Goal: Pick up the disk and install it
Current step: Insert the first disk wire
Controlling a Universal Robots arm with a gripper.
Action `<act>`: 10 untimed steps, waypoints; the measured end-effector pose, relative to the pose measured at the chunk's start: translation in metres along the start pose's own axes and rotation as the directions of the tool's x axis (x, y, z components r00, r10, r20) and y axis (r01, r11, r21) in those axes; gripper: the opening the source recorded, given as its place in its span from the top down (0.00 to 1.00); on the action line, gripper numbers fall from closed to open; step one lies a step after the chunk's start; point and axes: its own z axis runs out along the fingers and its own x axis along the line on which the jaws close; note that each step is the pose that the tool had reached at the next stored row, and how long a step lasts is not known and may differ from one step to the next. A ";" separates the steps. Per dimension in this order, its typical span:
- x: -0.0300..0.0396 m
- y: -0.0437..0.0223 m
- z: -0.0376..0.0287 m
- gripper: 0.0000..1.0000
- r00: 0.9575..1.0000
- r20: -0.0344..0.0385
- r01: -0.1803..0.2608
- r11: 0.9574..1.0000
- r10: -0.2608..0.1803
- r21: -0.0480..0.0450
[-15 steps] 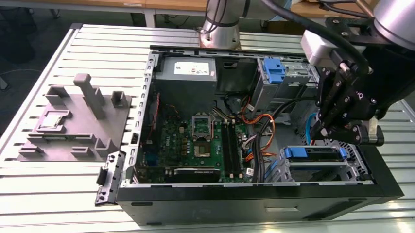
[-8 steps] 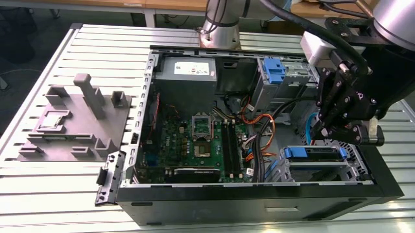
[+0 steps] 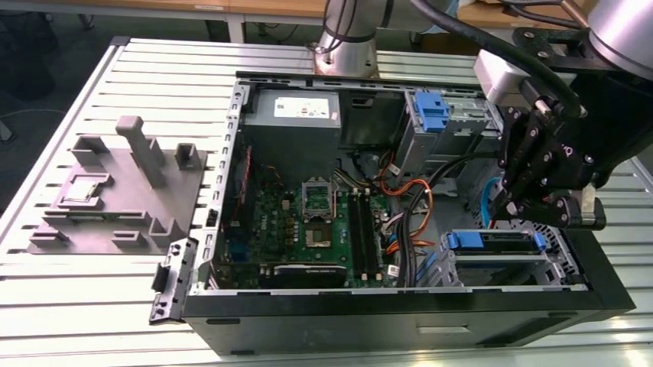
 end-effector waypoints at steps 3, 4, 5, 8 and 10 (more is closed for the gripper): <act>-0.0002 -0.0059 0.0009 0.90 1.000 0.000 0.000 1.000 0.000 0.000; -0.0004 -0.0082 0.0012 0.90 1.000 -0.001 0.000 1.000 0.000 0.000; -0.0005 -0.0107 0.0016 0.90 1.000 -0.001 0.000 1.000 0.000 0.000; -0.0009 -0.0166 0.0029 0.90 1.000 -0.001 0.001 1.000 -0.001 0.000; -0.0009 -0.0168 0.0029 0.90 1.000 -0.001 0.022 1.000 -0.022 0.000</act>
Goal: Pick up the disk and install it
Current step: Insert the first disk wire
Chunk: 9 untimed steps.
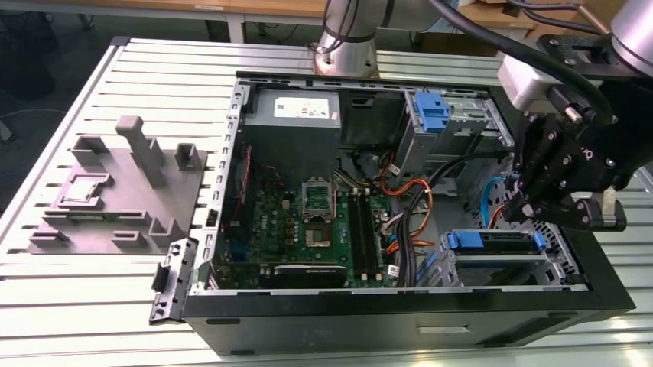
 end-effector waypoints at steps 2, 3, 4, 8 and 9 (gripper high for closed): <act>0.0000 0.0000 0.0001 0.90 0.999 0.000 0.033 0.999 -0.033 -0.001; 0.0000 -0.0003 0.0002 0.90 0.999 0.001 0.042 0.999 -0.042 -0.001; -0.0001 -0.0011 0.0003 0.90 0.999 0.001 0.044 0.999 -0.044 -0.001; -0.0016 -0.0077 0.0008 0.90 0.999 0.000 0.045 0.999 -0.045 -0.001; -0.0022 -0.0095 0.0009 0.90 0.999 0.000 0.045 0.999 -0.045 -0.001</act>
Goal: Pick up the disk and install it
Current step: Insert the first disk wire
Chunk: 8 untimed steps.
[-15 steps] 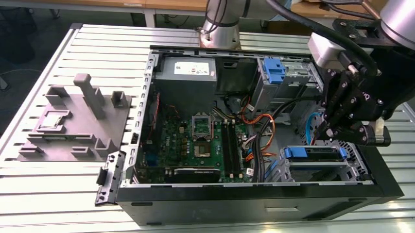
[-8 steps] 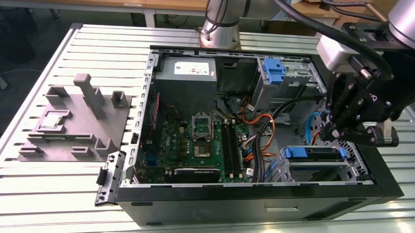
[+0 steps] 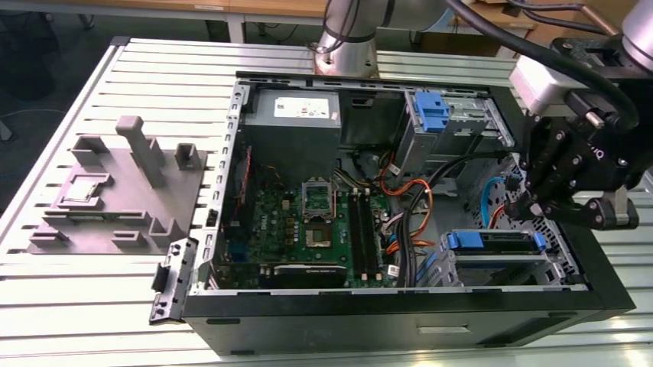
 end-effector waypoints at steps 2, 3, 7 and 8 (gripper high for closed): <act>-0.0010 -0.0038 0.0004 0.90 1.000 0.000 0.000 1.000 0.000 0.000; -0.0015 -0.0055 0.0006 0.90 1.000 -0.001 0.000 1.000 0.000 0.000; -0.0036 -0.0122 0.0017 0.90 1.000 -0.001 0.001 1.000 -0.001 0.000; -0.0045 -0.0137 0.0021 0.90 1.000 -0.002 0.001 1.000 -0.001 0.000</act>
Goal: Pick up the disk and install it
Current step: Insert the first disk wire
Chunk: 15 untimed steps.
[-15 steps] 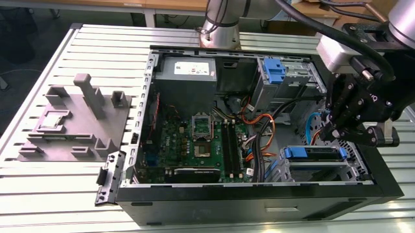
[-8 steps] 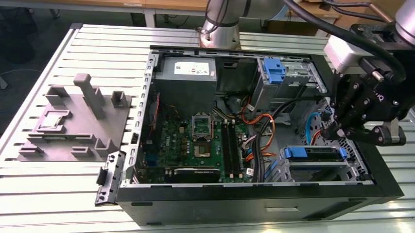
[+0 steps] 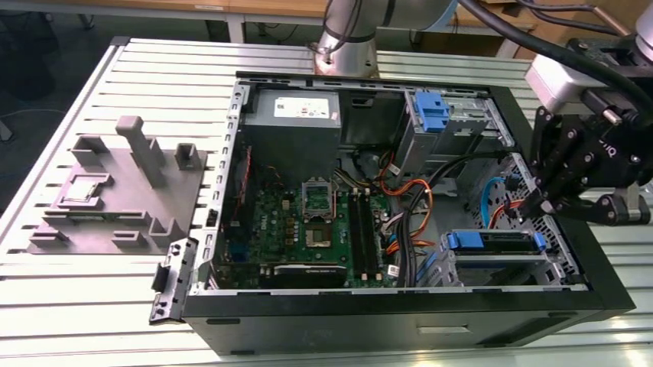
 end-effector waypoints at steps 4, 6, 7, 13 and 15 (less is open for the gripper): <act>-0.0033 -0.0050 0.0016 0.90 1.000 -0.005 0.000 1.000 0.000 0.000; -0.0049 -0.0074 0.0024 0.90 1.000 -0.008 0.000 1.000 0.000 0.000; -0.0059 -0.0088 0.0028 0.90 1.000 -0.010 0.000 1.000 0.000 0.000; -0.0119 -0.0164 0.0054 0.90 1.000 -0.022 0.000 1.000 0.000 0.000; -0.0146 -0.0185 0.0064 0.90 1.000 -0.027 0.001 1.000 -0.001 0.000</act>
